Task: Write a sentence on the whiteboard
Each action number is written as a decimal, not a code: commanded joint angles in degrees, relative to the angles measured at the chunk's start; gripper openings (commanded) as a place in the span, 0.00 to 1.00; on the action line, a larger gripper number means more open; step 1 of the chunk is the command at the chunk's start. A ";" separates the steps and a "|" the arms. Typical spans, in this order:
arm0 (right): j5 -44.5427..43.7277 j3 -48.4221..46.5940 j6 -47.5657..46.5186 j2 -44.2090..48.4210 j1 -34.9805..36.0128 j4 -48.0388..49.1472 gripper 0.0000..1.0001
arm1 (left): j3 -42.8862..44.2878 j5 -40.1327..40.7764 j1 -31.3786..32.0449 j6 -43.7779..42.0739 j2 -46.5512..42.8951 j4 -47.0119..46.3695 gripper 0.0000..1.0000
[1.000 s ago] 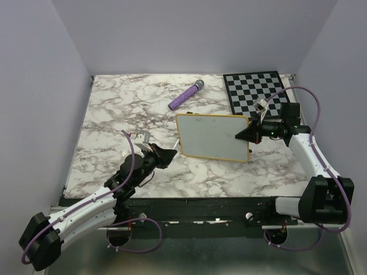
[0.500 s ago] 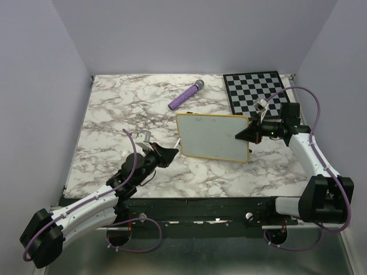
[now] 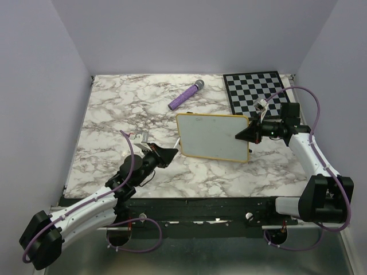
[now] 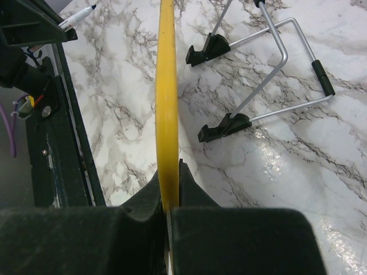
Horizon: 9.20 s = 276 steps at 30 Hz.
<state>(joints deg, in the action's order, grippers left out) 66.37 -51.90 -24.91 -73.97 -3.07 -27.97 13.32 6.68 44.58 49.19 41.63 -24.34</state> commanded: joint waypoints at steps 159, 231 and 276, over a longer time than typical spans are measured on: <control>-0.98 0.04 -0.32 -1.17 -0.09 -0.60 0.01 | 15.51 -1.05 -6.52 -7.18 27.63 -5.90 0.00; -1.15 0.13 -0.32 -1.44 -0.09 -0.60 0.01 | 16.65 -3.25 -6.96 -6.65 26.57 -0.71 0.00; -1.15 0.04 -0.41 -1.87 -0.09 -0.77 0.01 | 17.27 -5.27 -8.01 -6.74 28.42 -0.01 0.00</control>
<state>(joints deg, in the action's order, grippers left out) 66.46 -51.90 -23.59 -75.33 -3.14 -27.97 29.89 2.94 36.84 42.70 69.69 -24.14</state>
